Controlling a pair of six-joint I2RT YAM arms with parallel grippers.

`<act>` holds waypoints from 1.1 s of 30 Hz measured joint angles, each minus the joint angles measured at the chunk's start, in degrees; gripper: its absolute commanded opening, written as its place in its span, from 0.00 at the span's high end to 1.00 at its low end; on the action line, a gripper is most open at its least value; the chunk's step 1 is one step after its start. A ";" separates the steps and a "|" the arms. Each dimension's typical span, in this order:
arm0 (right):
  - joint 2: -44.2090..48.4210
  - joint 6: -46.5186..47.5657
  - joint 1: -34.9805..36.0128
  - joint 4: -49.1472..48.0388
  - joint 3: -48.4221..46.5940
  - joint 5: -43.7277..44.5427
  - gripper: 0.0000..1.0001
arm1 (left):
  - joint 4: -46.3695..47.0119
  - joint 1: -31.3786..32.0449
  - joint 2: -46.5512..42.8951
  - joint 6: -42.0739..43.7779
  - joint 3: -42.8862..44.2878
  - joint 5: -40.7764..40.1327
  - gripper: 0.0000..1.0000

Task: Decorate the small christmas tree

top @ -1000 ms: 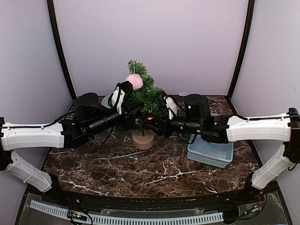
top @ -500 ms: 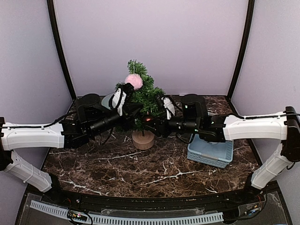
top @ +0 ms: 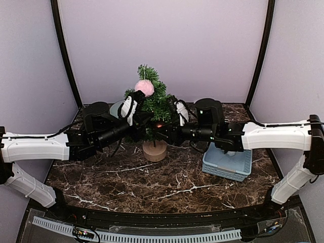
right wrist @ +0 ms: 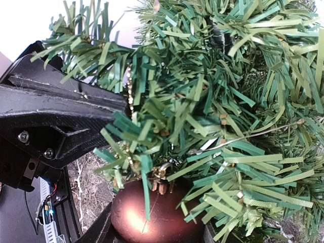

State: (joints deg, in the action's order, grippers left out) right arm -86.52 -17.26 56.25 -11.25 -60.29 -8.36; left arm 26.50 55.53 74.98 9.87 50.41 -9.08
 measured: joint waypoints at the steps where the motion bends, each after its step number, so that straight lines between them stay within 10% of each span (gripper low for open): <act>1: 0.00 -0.02 0.00 0.11 -0.04 0.00 0.60 | 0.00 0.00 0.00 0.02 0.00 -0.20 1.00; 33: -2.36 -1.95 -0.04 1.84 -0.33 0.46 0.56 | -0.04 0.26 -0.02 0.24 -0.70 0.70 1.00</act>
State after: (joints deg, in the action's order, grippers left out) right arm -88.88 -19.20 56.21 -9.41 -60.62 -7.90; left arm 26.46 55.79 74.96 10.11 49.71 -8.38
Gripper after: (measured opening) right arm 0.450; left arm 0.007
